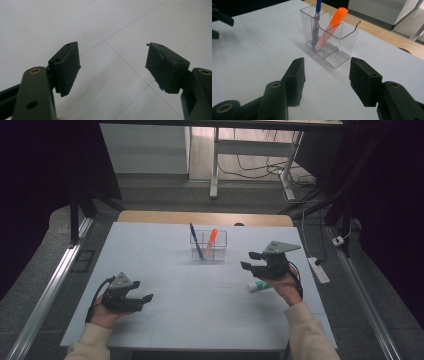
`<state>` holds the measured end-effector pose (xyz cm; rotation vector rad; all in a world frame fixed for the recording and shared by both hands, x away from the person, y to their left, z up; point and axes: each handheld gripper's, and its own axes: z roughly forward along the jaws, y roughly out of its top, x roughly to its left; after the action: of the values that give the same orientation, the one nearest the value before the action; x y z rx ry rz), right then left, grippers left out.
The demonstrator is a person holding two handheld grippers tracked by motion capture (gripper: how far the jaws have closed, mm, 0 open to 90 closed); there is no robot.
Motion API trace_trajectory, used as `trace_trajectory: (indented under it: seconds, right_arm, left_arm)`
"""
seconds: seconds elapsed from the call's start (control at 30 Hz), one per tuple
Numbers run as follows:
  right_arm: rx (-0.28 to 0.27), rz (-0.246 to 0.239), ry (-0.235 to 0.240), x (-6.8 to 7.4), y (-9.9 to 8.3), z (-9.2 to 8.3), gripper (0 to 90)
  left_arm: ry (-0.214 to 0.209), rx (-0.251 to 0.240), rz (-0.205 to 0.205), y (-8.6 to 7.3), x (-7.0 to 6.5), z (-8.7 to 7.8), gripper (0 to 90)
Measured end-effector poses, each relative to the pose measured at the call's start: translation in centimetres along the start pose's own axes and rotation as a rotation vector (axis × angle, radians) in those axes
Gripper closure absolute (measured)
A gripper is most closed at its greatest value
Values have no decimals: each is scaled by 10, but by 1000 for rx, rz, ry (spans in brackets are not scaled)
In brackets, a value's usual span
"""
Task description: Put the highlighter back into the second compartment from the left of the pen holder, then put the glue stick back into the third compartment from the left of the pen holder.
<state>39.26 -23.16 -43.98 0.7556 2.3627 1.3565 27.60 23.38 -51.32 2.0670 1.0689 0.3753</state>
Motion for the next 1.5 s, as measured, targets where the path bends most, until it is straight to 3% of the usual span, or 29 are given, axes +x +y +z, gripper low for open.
trace_trajectory:
  seconds: [0.1, 0.2, 0.3, 0.6, 0.8, 1.0, 1.1, 1.5]
  right_arm:
    - [34, -16, 21, -1, -3, -4, 457]
    - [34, -16, 41, -2, -5, -10, 456]
    - [70, -45, 43, -4, -6, -14, 449]
    - [98, -87, 63, -9, -9, -25, 425]
    - [152, -131, 71, -10, -10, -24, 414]
    - [220, -187, 76, -10, -10, -19, 417]
    - [269, -261, 60, -10, -10, -17, 414]
    - [375, -371, 131, -6, -11, -13, 380]
  left_arm:
    - [1, 0, 0, 0, 0, 0, 271]
    - [2, 0, -1, 0, 0, 0, 271]
    - [1, 1, 0, 0, 0, 0, 271]
    - [2, 4, 6, 0, -1, 0, 271]
    - [4, 4, 7, 1, -1, 0, 271]
    - [5, -1, 4, 1, 0, -1, 271]
    - [6, -1, 6, 1, -1, -1, 271]
    - [7, 10, 6, 0, -1, 1, 270]
